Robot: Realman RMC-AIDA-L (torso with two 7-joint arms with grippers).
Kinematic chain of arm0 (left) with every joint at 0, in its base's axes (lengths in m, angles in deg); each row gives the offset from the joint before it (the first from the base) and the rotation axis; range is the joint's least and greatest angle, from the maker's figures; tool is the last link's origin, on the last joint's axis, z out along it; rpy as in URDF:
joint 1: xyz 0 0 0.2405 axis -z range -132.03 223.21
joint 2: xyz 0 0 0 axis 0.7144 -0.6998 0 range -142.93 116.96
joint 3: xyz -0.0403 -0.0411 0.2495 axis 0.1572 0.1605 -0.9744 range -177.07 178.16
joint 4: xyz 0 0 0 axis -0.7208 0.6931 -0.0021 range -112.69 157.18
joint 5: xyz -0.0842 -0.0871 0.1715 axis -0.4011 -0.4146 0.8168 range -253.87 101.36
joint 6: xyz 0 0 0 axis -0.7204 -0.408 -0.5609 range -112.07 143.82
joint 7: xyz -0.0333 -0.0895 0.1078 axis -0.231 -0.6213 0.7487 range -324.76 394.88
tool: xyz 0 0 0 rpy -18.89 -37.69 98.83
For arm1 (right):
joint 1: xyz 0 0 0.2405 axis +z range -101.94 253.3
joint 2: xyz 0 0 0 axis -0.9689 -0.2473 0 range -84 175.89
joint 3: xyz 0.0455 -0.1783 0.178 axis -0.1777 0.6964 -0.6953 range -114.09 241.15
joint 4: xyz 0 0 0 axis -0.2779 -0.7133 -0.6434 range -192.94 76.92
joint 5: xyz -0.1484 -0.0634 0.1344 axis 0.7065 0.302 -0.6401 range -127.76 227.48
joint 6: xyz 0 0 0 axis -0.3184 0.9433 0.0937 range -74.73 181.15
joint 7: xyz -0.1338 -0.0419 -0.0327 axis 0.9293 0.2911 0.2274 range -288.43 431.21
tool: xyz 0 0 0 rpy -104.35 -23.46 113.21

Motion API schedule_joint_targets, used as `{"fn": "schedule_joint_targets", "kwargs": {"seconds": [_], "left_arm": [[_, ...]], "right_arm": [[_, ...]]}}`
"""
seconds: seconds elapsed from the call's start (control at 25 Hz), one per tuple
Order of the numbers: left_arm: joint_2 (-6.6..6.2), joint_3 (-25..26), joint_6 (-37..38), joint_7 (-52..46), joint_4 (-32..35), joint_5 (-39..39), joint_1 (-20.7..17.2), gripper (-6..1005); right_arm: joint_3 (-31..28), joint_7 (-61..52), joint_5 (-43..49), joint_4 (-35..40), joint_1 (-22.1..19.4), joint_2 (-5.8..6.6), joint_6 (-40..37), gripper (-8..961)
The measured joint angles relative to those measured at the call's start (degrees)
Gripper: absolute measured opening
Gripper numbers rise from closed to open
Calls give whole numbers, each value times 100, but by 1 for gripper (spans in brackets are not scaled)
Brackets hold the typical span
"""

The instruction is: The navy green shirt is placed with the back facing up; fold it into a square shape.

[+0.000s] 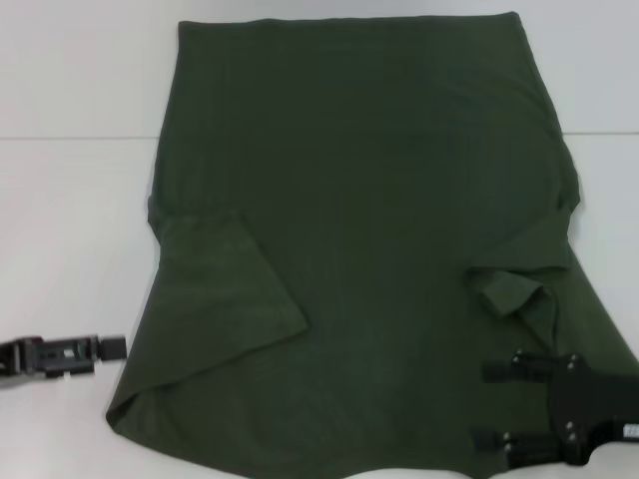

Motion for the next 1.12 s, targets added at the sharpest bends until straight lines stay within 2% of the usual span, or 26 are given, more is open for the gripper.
{"fn": "schedule_joint_targets", "kwargs": {"seconds": [0.16, 0.36, 0.8, 1.12], "left_arm": [[-20, -337, -236, -687, 16, 721, 274, 929], [5, -891, -559, -1233, -3, 1002, 460, 928], [-43, -923, -703, -1536, -83, 1158, 548, 928], [29, -1037, -917, -1551, -158, 1329, 544, 928]], "right_arm": [[-11, 614, -3, -435, 32, 9, 225, 939], [-6, 754, 5, -483, 72, 15, 327, 938], [-8, 768, 3, -467, 110, 22, 322, 937], [-12, 771, 4, -478, 152, 19, 339, 936]]}}
